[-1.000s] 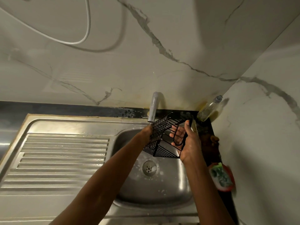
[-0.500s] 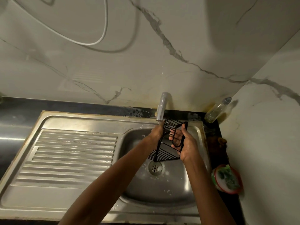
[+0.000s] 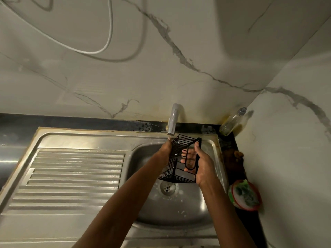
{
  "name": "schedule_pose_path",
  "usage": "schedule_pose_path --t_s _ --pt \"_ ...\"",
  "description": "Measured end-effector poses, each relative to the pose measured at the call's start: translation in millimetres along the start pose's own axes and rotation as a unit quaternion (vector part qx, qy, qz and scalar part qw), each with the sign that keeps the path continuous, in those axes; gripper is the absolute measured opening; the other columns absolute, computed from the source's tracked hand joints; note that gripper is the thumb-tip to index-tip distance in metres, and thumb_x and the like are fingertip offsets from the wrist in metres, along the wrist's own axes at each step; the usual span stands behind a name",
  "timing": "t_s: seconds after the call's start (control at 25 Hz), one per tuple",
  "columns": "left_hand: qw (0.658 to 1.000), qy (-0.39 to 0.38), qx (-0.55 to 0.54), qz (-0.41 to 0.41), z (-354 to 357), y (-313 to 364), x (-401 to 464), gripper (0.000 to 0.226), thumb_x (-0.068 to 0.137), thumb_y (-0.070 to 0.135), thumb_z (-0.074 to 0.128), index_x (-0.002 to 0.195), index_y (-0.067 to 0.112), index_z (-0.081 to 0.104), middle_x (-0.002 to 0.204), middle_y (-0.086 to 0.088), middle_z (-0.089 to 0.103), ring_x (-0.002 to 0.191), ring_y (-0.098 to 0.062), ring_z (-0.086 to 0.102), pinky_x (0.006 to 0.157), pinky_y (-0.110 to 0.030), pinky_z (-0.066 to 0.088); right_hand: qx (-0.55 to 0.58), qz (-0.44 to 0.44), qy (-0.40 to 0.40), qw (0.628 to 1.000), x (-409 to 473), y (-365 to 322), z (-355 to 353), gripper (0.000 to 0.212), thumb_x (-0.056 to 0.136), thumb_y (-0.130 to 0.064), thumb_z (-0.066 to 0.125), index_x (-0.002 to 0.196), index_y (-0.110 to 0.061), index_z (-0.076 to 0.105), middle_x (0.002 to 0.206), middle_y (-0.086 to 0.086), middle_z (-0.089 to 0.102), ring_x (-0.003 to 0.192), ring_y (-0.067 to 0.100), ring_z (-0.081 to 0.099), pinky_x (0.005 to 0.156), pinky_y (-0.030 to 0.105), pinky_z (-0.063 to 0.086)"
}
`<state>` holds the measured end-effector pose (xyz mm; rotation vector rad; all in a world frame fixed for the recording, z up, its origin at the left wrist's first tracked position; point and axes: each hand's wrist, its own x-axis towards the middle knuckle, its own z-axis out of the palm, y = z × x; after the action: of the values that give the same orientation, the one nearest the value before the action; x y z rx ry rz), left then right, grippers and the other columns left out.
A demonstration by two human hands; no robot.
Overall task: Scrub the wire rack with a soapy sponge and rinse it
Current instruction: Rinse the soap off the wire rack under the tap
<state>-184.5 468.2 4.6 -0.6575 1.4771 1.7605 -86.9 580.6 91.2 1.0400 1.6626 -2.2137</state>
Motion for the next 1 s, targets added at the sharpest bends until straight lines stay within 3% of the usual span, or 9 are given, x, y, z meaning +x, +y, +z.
schedule_pose_path --t_s 0.12,0.28,0.44,0.52,0.6,0.64,0.8,0.88,1.0 --pt "0.998 0.047 -0.030 -0.028 -7.4 -2.8 32.4 0.065 0.107 0.055 0.030 0.127 0.003 0.064 0.124 -0.022 0.069 0.105 -0.031 0.067 0.083 -0.041 0.056 0.015 -0.007 -0.013 1.000 -6.4 -4.6 -5.8 0.055 0.095 -0.057 0.053 0.094 -0.006 0.075 0.077 0.008 0.074 0.058 0.018 0.069 0.045 0.026 0.049" --pt "1.000 0.014 0.004 0.004 -3.2 -2.0 81.4 0.067 0.106 0.053 0.035 0.133 -0.002 0.061 0.130 -0.028 0.066 0.105 -0.035 0.070 0.081 -0.042 0.060 0.043 -0.021 0.014 0.999 -2.2 -10.9 -7.3 0.057 0.095 -0.058 0.053 0.100 -0.006 0.075 0.079 0.006 0.074 0.062 0.016 0.070 0.047 0.026 0.049" --pt "0.998 -0.007 0.067 0.004 12.4 35.7 -0.1 0.058 0.108 0.049 0.036 0.097 0.001 0.067 0.080 -0.015 0.068 0.069 -0.026 0.065 0.057 -0.032 0.055 0.085 -0.005 0.031 0.996 7.0 -13.1 8.7 0.052 0.096 -0.058 0.051 0.093 -0.011 0.073 0.079 0.002 0.074 0.064 0.016 0.071 0.056 0.028 0.049" --pt "0.991 -0.023 0.134 -0.005 13.3 46.0 -7.1 0.062 0.103 0.058 0.045 0.085 0.004 0.070 0.069 -0.010 0.065 0.060 -0.023 0.061 0.055 -0.031 0.050 0.098 0.002 0.039 0.994 12.6 -11.0 23.2 0.050 0.098 -0.056 0.050 0.091 -0.011 0.072 0.075 0.002 0.074 0.064 0.016 0.070 0.056 0.028 0.050" --pt "0.991 -0.052 0.124 -0.015 12.2 58.8 -22.4 0.071 0.101 0.061 0.044 0.057 0.010 0.067 0.056 -0.005 0.060 0.050 -0.019 0.056 0.053 -0.027 0.045 0.097 0.012 0.057 0.994 20.5 -7.9 38.7 0.047 0.099 -0.052 0.052 0.094 -0.010 0.072 0.076 0.004 0.073 0.068 0.019 0.070 0.058 0.030 0.052" --pt "0.989 -0.073 0.123 -0.023 9.8 60.2 -20.3 0.072 0.102 0.061 0.042 0.055 0.012 0.064 0.057 -0.005 0.060 0.049 -0.018 0.055 0.052 -0.025 0.046 0.098 0.013 0.070 0.993 25.2 -6.8 45.1 0.046 0.099 -0.050 0.052 0.096 -0.009 0.072 0.078 0.006 0.073 0.071 0.020 0.070 0.060 0.032 0.054" --pt "0.991 -0.094 0.096 -0.016 -9.4 70.6 -35.1 0.043 0.111 0.033 0.038 0.079 0.011 0.057 0.060 -0.004 0.065 0.046 -0.015 0.063 0.044 -0.024 0.052 0.135 0.021 0.094 0.986 40.7 -6.8 60.2 0.049 0.106 -0.042 0.042 0.095 -0.006 0.073 0.077 0.008 0.074 0.072 0.022 0.069 0.064 0.033 0.056" --pt "0.988 -0.099 0.118 -0.022 -17.0 70.4 -40.0 0.036 0.111 0.024 0.038 0.084 0.011 0.060 0.071 -0.004 0.066 0.054 -0.010 0.067 0.058 -0.023 0.058 0.172 0.022 0.103 0.979 48.3 -4.6 60.5 0.047 0.108 -0.036 0.040 0.087 -0.008 0.071 0.061 0.002 0.070 0.057 0.015 0.065 0.055 0.028 0.050" --pt "0.982 -0.118 0.133 -0.064 -30.5 59.4 -38.1 0.047 0.107 0.041 0.042 0.095 0.004 0.070 0.087 -0.011 0.071 0.082 -0.023 0.067 0.084 -0.033 0.054 0.212 0.009 0.124 0.969 53.4 -5.7 62.3 0.045 0.108 -0.032 0.040 0.081 -0.009 0.069 0.050 -0.002 0.064 0.042 0.008 0.054 0.048 0.021 0.042"
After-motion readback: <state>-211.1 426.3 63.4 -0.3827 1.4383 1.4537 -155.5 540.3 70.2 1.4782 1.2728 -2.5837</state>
